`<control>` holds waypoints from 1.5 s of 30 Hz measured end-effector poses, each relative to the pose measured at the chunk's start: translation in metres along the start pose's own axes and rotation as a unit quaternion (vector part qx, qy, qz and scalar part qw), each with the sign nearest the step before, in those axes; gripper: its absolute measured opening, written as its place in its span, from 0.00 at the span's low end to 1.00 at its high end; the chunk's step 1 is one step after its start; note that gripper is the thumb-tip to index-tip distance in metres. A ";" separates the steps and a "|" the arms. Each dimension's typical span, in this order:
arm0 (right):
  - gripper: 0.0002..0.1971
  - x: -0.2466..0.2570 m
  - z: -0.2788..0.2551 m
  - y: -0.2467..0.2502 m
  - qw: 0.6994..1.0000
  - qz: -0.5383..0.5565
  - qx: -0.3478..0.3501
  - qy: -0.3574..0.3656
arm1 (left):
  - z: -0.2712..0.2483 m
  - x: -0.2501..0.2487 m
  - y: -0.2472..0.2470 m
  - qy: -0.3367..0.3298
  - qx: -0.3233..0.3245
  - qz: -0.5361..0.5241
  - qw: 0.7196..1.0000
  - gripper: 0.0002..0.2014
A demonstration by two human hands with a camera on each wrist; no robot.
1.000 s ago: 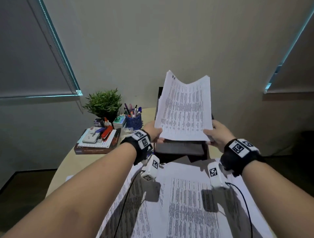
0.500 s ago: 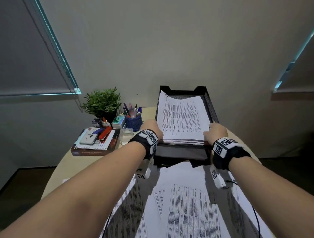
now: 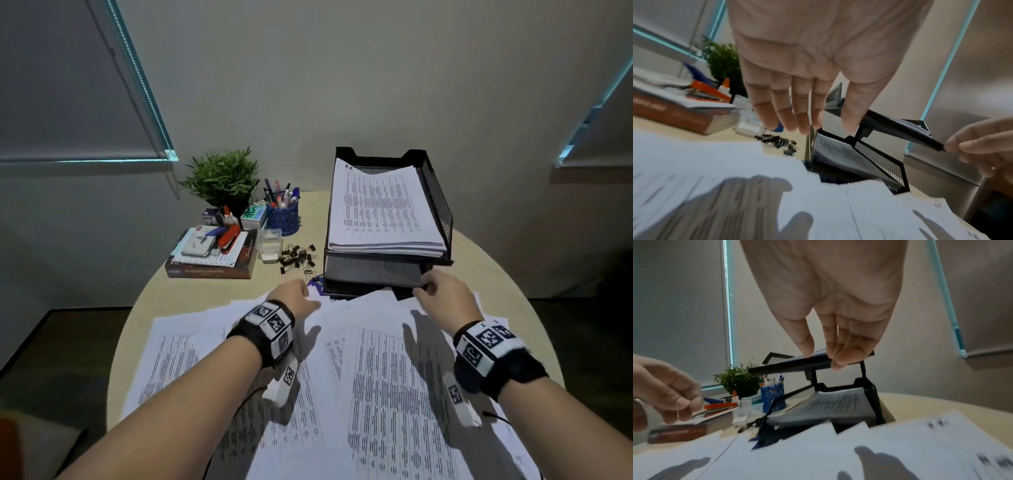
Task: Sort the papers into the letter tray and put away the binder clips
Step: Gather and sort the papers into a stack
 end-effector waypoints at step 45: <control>0.11 -0.074 -0.162 -0.085 0.960 0.145 0.019 -0.237 | -0.088 0.185 -0.064 0.135 -0.106 -0.166 0.971 0.11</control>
Point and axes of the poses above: each hand's wrist, its own z-axis towards the middle knuckle, its own y-axis out of the back of the hand, x = y × z, the point moved 1 cm from there along z, towards the middle knuckle, and after that the axes turned 9 degrees about y, right-handed, at the moved point
